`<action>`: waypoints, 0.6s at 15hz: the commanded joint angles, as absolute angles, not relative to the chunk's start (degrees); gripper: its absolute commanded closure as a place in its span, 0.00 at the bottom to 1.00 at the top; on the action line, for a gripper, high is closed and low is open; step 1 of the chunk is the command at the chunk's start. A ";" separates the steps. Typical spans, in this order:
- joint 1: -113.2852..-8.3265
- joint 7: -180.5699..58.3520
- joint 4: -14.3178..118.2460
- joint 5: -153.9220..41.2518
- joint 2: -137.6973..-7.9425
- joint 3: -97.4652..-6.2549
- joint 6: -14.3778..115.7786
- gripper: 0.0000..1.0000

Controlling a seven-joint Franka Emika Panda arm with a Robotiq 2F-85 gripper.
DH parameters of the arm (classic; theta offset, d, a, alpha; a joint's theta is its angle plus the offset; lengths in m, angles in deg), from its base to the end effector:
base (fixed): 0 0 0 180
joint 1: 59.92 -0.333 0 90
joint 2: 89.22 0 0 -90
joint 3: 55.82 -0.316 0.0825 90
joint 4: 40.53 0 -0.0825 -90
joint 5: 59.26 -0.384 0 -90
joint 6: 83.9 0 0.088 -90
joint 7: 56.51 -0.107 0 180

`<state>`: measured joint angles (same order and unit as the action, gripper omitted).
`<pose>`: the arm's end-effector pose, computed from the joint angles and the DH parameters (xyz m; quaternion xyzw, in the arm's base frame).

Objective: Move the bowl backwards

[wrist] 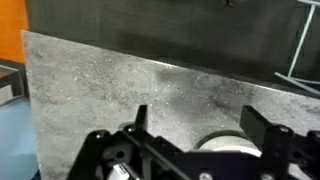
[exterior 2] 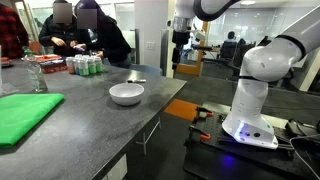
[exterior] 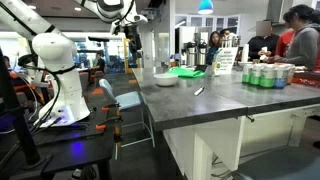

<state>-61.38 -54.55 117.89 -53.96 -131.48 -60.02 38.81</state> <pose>0.3283 0.0271 0.4306 0.9931 0.0808 0.0573 0.0635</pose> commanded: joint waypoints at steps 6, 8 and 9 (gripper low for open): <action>-61.91 -54.88 117.75 -53.56 -131.46 -59.53 38.58 0.00; -61.91 -54.88 117.75 -53.56 -131.46 -59.53 38.58 0.00; -61.30 -57.26 117.23 -53.57 -130.42 -60.51 39.36 0.00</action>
<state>-61.38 -54.55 117.89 -53.96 -131.48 -60.02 38.81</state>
